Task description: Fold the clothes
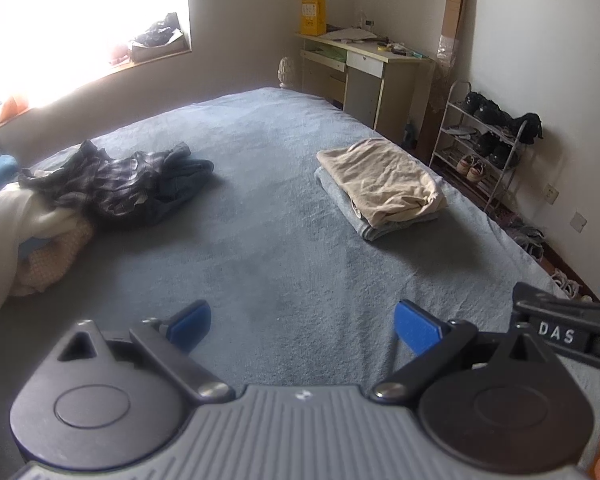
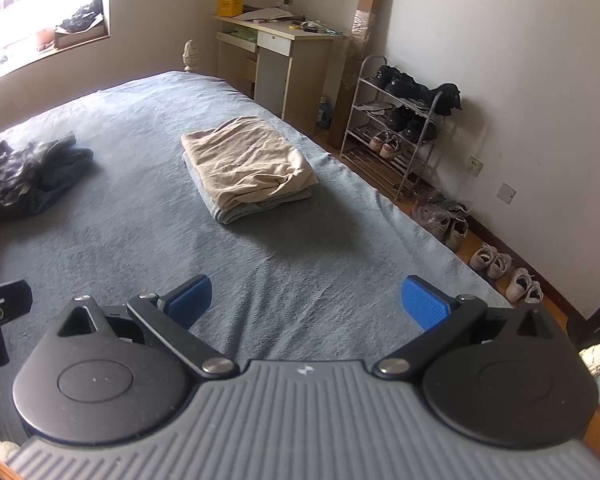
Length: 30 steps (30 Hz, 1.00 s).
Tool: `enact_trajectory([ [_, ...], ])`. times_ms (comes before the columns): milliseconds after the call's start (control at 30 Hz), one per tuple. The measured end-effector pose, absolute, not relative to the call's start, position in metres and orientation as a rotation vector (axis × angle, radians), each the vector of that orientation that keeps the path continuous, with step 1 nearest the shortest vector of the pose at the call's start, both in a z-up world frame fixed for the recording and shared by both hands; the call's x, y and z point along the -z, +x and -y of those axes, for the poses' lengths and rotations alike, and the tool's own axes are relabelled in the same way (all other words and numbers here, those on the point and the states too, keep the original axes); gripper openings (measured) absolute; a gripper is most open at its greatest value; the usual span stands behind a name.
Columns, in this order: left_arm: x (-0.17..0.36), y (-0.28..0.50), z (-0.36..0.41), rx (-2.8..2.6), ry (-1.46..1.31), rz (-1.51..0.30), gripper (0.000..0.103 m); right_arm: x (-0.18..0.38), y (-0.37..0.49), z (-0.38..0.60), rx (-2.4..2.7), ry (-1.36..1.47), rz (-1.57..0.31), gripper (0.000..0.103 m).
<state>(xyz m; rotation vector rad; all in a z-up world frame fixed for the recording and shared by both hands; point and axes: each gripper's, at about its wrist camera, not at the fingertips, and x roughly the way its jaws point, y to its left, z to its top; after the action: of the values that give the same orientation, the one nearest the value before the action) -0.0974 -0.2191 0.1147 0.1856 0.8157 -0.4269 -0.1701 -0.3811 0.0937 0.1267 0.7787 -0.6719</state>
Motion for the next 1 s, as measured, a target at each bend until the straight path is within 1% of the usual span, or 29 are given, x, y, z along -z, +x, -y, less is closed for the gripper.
enact_trajectory([
  [100, -0.115, -0.099, 0.218, 0.41, 0.193, -0.798, 0.099, -0.094, -0.169, 0.378, 0.666, 0.119, -0.782, 0.102],
  [1000, -0.109, -0.099, 0.21, 0.433, 0.153, -0.837, 0.099, -0.092, -0.172, 0.37, 0.676, 0.111, -0.804, 0.102],
])
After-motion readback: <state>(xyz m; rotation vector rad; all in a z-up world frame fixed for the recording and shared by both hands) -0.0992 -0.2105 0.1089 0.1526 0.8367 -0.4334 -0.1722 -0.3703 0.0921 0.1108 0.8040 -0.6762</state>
